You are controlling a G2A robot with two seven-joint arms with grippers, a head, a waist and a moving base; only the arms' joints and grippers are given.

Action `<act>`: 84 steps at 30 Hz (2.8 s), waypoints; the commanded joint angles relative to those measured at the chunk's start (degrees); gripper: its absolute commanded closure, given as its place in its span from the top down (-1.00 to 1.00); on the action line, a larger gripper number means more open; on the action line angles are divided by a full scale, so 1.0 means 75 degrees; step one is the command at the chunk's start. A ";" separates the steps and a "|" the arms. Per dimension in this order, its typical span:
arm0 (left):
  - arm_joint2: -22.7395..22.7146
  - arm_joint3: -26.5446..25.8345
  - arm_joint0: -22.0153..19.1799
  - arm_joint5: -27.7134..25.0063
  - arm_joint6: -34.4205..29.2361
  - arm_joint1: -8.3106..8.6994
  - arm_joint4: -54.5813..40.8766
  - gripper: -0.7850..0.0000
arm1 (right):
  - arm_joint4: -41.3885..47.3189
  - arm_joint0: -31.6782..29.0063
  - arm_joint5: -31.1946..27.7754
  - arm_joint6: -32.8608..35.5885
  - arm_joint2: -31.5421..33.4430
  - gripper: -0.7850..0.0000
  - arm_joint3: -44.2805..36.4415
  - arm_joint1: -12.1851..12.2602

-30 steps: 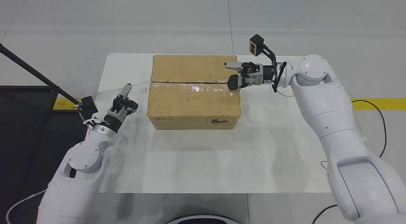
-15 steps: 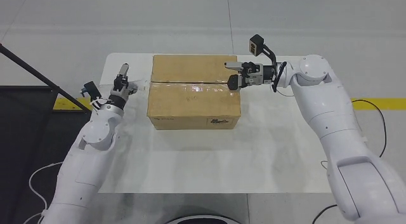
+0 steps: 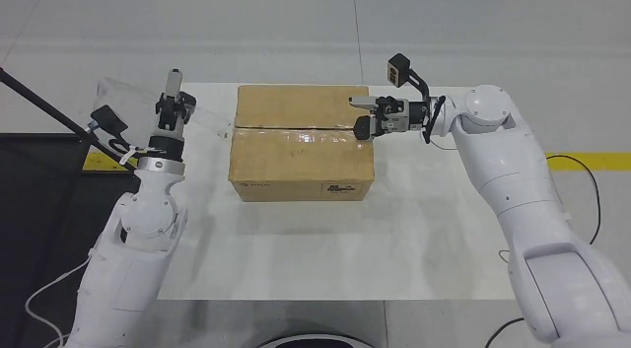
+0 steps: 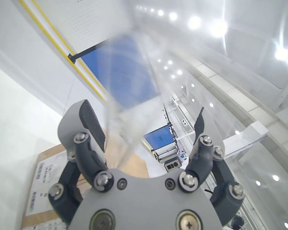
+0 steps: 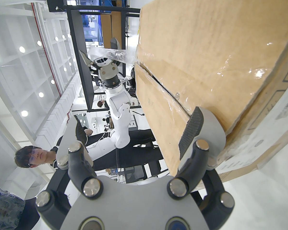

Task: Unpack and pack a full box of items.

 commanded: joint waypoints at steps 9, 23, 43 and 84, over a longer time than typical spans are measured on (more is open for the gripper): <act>0.0430 -0.0964 -0.0161 0.0627 -0.0364 -0.0114 0.0081 1.00 | -0.0029 -0.0325 -0.0129 -0.0479 0.0322 1.00 -0.0579 0.0157; 0.1681 -0.0551 -0.0787 0.1271 -0.0628 -0.0352 0.0806 1.00 | -0.0014 -0.1909 -0.0299 -0.0528 0.1994 1.00 -0.3304 0.0897; 0.0217 -0.1534 0.0337 0.0879 0.0088 -0.0394 0.0659 1.00 | -0.2157 -0.1955 0.1051 -0.1546 0.1316 1.00 -0.5468 0.1035; -0.1958 -0.1657 0.2316 -0.0184 -0.0957 -0.0445 -0.1067 1.00 | -0.7471 0.2074 0.3562 -0.1363 -0.4597 -0.44 -0.2706 -0.1386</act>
